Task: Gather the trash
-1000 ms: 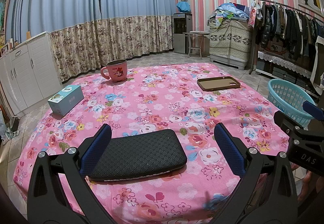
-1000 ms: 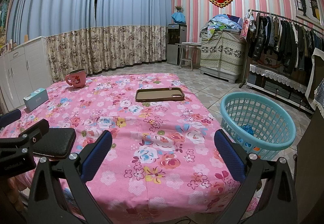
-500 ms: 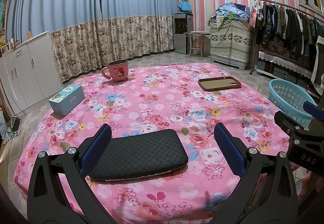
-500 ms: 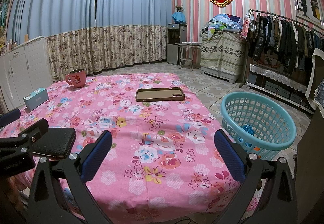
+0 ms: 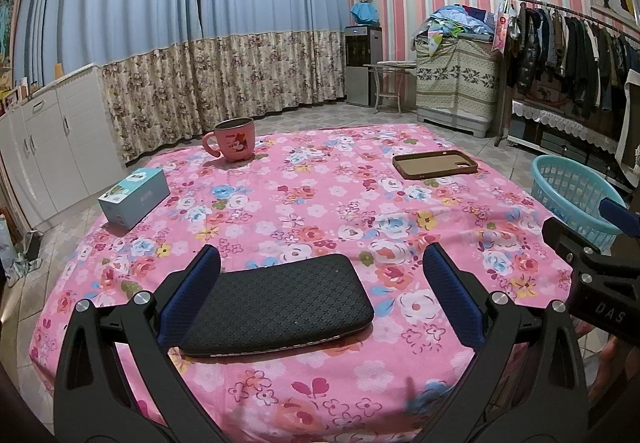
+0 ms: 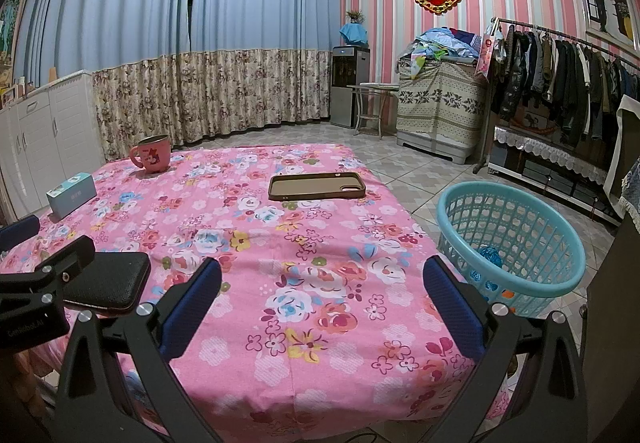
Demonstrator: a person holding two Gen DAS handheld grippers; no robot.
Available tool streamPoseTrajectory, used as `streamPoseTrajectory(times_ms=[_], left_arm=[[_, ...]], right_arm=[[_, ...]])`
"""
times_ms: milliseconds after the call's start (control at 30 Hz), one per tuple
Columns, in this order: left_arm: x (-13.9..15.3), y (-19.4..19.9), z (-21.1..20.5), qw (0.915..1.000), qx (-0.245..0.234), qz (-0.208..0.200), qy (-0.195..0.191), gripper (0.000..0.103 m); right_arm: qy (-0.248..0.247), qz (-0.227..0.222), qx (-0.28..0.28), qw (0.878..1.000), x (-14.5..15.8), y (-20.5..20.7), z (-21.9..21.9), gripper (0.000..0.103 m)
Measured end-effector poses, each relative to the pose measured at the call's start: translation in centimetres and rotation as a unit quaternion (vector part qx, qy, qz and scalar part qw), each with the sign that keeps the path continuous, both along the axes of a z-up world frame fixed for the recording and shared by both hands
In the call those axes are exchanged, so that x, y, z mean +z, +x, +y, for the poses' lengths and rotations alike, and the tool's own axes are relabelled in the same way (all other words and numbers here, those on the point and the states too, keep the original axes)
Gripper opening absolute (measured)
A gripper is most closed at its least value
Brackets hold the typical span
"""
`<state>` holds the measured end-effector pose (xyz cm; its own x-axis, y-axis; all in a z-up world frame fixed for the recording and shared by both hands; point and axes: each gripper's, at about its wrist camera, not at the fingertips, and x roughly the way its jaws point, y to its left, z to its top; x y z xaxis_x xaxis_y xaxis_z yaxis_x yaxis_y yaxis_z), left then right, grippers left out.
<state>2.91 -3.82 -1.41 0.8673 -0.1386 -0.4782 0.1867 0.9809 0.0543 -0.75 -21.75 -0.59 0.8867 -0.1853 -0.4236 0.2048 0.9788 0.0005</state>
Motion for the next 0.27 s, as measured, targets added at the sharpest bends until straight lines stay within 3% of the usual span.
streamPoseTrajectory(times_ms=[267], left_arm=[[-0.06, 0.36, 0.76, 1.0000, 0.003, 0.000, -0.001, 0.098]], right_arm=[[0.000, 0.000, 0.000, 1.000, 0.05, 0.00, 0.00, 0.099]])
